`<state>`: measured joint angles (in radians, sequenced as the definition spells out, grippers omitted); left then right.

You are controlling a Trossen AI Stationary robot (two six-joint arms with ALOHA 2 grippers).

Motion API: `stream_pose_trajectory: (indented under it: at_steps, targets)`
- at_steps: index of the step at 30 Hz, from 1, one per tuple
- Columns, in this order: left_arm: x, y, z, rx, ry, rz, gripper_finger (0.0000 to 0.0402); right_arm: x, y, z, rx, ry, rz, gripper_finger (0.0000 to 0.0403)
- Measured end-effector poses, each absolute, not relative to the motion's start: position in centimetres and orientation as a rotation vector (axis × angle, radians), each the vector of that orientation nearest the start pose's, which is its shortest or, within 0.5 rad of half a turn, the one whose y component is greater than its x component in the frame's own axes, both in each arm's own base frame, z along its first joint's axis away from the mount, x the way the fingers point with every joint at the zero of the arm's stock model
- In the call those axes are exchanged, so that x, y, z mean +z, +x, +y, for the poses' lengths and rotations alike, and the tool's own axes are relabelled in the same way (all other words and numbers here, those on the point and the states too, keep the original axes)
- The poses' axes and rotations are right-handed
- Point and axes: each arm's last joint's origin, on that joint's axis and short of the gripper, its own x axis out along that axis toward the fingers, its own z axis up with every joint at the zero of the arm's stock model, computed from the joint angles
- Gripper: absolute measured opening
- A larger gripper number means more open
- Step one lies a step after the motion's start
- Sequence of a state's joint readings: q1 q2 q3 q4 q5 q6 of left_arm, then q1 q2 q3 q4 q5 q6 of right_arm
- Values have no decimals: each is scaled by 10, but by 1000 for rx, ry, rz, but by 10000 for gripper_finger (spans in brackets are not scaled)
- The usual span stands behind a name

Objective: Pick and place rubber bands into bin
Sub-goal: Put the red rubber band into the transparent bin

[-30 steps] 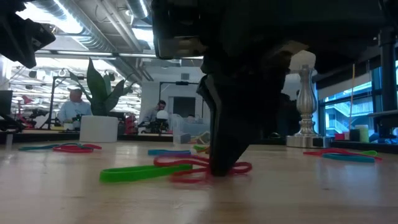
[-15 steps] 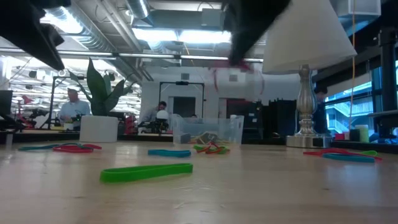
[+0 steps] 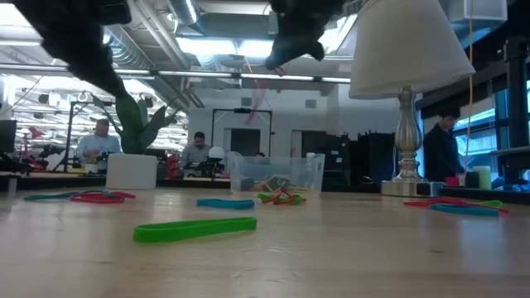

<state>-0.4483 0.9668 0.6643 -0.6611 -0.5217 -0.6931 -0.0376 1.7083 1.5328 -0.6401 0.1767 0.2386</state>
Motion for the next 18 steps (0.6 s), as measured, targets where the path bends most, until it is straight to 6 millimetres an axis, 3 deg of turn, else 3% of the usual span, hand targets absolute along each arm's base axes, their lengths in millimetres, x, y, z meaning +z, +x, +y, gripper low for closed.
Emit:
stream_pose_trajectory:
  at_steps: [8,18]
  targets:
    - [234,177,-42,430,-232,701,86,308,396,-95,-314,119,767,1]
    - [236,182,-31,490,-291,656,86,244,414,-162,-401,160,1004,0]
